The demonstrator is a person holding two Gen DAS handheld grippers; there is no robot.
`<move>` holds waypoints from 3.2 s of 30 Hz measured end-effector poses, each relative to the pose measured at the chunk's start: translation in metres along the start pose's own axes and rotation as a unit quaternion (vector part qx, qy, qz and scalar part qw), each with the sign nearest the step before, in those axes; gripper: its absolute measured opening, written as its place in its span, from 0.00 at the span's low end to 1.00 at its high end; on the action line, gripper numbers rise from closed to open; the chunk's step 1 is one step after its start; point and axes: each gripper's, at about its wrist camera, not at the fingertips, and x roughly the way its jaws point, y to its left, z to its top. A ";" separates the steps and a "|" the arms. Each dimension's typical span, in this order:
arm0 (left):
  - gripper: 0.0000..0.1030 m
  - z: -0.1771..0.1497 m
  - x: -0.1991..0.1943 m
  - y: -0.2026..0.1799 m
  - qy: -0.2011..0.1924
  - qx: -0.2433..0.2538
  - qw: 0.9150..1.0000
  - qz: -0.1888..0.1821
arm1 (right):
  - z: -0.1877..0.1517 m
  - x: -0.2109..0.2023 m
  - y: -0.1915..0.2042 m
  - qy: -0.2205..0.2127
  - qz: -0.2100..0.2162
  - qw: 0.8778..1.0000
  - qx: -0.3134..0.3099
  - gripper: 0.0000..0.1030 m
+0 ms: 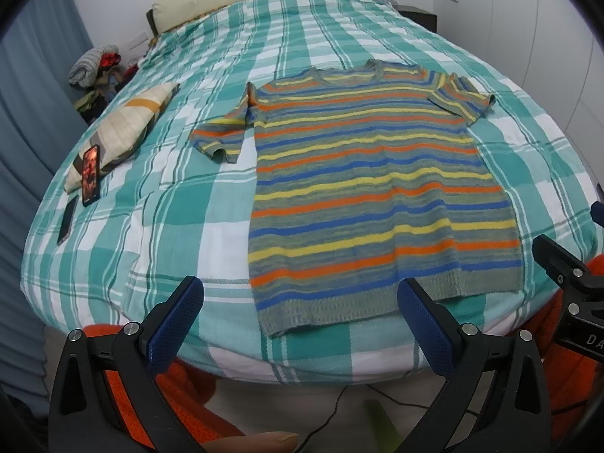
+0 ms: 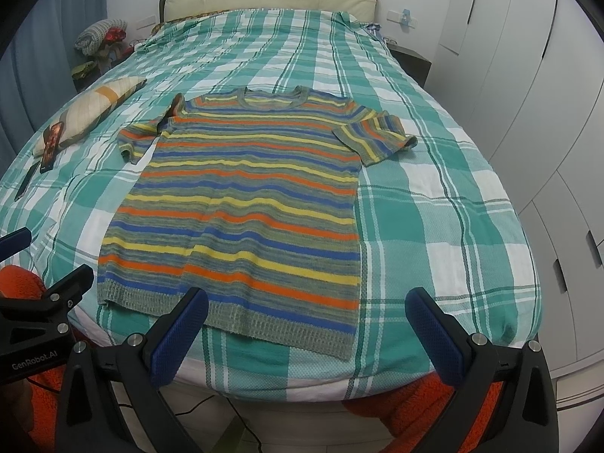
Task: Fold small clothes
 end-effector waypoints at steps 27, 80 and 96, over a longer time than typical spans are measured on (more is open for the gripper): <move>0.99 -0.007 0.010 0.007 -0.018 -0.006 1.000 -0.006 | -0.002 0.003 0.010 0.007 0.007 1.000 -0.005 1.00; 1.00 0.011 0.058 -0.021 0.045 -0.032 0.998 -0.017 | 0.133 0.251 -0.358 0.010 -0.030 0.968 0.251 0.03; 0.99 -0.021 0.081 0.045 0.066 -0.089 0.994 -0.003 | 0.074 0.177 -0.316 0.036 -0.050 0.980 0.187 0.52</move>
